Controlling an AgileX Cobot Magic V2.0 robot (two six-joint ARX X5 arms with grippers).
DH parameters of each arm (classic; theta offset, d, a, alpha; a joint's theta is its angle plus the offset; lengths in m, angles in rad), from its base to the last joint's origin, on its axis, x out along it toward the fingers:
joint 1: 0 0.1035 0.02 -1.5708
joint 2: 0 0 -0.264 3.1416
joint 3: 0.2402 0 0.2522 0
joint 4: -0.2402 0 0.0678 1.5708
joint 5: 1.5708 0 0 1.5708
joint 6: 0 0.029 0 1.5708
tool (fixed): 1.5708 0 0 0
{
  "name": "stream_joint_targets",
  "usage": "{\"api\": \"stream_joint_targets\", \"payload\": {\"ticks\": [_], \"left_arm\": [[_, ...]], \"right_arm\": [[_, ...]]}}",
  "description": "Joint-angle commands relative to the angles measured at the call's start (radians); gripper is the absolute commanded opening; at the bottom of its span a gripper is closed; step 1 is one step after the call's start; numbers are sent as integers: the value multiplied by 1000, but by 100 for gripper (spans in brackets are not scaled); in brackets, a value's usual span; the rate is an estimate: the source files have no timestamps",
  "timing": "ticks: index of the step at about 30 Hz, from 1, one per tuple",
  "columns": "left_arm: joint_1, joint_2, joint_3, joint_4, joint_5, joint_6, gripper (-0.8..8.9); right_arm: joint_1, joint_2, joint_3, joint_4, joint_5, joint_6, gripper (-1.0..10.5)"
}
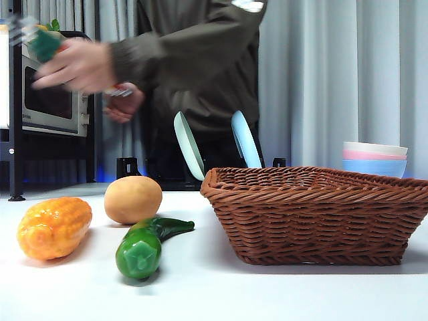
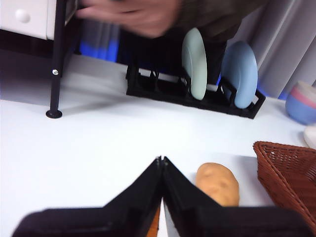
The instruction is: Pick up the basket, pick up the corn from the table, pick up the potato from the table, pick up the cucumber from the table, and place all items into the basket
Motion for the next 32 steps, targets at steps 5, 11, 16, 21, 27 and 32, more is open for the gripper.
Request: {"api": "stream_joint_targets", "payload": {"ticks": [5,11,16,21,27,32], "left_arm": [[1,236,182,-89,122,111,-7],[0,436,319,-173,248,172,7],[0,543,368,-176,277,179,331],[0,585,370,-176,276,177,351],[0,608,370,-175,275,177,351],[0,623,371,-175,275,159,351]], "right_arm": [[0,314,197,-63,-178,-166,-5],[0,556,348,-171,-327,-279,29],[1,681,412,-208,-327,-292,337],[2,767,438,-209,-319,-312,348],[37,902,471,-209,-243,-336,347],[75,1034,503,-209,-238,-336,342]]}}
